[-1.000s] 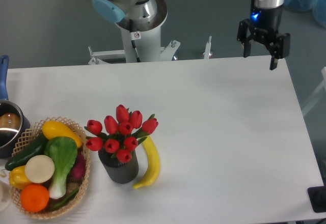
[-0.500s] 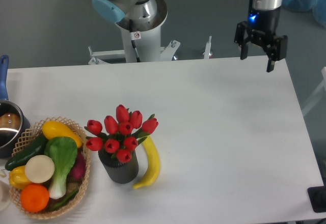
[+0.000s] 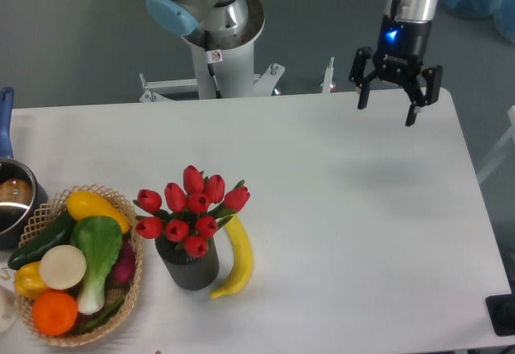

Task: Pick up the flowers from the vase
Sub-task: 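Open the gripper wide while hovering above the table, then move the open gripper toward the red tulip stems above the vase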

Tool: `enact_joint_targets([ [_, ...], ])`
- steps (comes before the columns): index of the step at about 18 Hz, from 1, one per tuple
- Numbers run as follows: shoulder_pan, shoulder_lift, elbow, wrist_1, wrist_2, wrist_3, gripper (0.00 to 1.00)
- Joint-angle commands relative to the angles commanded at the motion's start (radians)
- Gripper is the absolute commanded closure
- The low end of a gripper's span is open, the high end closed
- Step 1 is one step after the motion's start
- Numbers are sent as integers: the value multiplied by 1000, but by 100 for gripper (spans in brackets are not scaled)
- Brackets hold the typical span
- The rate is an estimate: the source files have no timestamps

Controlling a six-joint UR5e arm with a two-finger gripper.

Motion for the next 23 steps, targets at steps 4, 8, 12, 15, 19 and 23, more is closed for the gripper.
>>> enact_joint_targets([
  [4,-26,8,-8,-2,-14,-23,0],
  [8,-48,-9,-6,11,-144,-146,0],
  [12,-90,-49,-6,15,-302,-140,0],
  [15,-135,-71,5,18,-325,-138,0],
  [19,-156,-72,0,20,-316,-140,0],
  [23,-215,-116,-9,37,-316,-106,0],
])
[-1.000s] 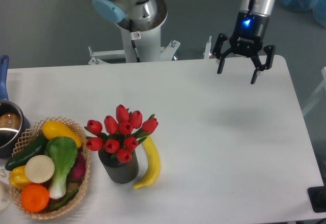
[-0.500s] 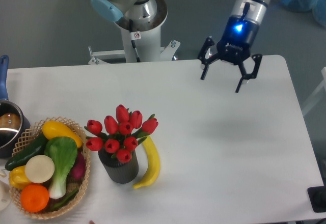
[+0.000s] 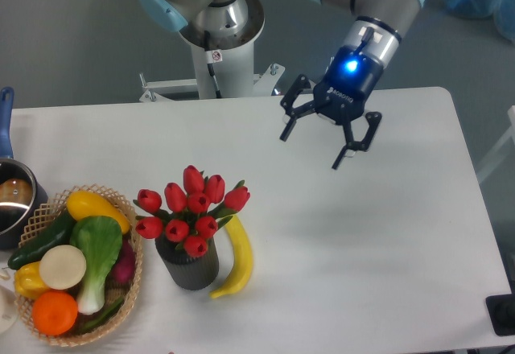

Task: Pick up the flowers from the vase
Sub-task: 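Move the open gripper toward the red tulip stems above the vase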

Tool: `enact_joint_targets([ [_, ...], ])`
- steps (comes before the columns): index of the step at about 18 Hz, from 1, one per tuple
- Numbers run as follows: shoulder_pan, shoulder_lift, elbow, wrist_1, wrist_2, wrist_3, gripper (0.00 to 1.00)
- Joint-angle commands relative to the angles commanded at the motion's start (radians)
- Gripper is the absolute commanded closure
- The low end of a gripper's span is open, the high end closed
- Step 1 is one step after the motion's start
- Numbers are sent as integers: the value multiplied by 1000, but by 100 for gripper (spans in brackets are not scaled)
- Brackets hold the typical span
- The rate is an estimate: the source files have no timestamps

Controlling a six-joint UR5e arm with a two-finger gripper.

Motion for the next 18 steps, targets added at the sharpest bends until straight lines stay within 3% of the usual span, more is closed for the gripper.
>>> enact_joint_targets([
  [8,-63,-97,-5,17,-20,141,0],
  [12,-63,-118,-24,17,-78,190,0],
  [15,-103,-181,-9,52,-109,252,0],
  [18,-109,-186,-11,57,-169,246,0],
])
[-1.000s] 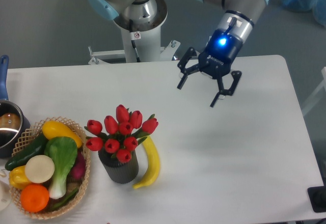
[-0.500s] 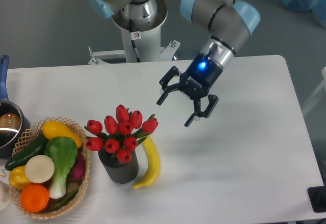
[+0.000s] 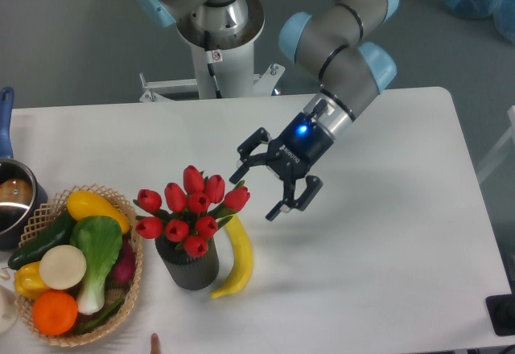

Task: Pick up the flowers from the vase
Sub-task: 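Move the open gripper toward the red tulip stems above the vase, then lower the gripper around the tulip stems just above the vase rim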

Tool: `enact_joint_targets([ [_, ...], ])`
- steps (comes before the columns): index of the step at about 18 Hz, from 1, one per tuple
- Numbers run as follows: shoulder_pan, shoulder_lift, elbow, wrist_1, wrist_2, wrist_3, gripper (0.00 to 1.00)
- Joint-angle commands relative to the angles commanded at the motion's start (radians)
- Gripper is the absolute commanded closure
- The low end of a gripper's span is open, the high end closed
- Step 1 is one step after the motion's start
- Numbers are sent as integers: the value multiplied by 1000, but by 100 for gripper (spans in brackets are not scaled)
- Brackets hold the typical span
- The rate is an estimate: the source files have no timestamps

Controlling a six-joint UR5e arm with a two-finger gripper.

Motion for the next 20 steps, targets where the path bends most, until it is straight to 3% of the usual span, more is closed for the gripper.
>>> enact_joint_targets([
  [5,-28,-12,-9,-2,-45,-3,0],
  [11,-78,-54,51,2,-63,-60,0],
  [20,-121,-78,86,3,-63,-69,0],
])
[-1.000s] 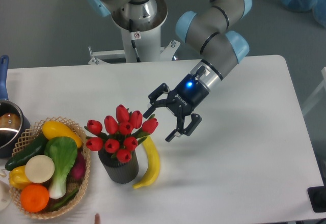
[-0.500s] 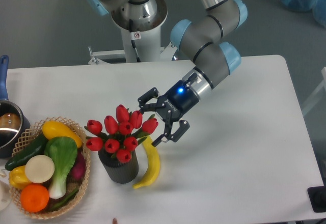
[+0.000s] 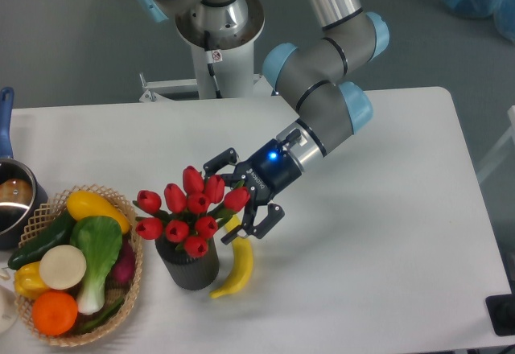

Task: Pick up the flowers from the vase
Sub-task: 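Lower the gripper around the tulip stems just above the vase rim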

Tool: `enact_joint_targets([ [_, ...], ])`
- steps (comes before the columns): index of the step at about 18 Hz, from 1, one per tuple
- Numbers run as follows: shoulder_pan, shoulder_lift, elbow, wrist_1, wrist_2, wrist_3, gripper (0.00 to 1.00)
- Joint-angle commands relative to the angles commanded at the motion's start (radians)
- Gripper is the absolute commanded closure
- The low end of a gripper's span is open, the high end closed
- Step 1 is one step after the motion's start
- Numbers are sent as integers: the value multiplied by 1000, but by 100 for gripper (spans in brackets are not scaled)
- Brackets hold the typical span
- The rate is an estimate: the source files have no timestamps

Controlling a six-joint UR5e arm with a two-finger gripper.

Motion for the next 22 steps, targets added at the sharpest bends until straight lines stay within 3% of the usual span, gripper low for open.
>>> enact_joint_targets([
  [11,-34,-31,48,0,15,-26,1],
  [14,-38,-28,49,0,15,-25,22],
  [15,-38,-29,48,0,17,-23,22],
  [18,-48,-28,49,0,17,-23,40],
  [22,-48,-26,48,0,17,-23,47],
])
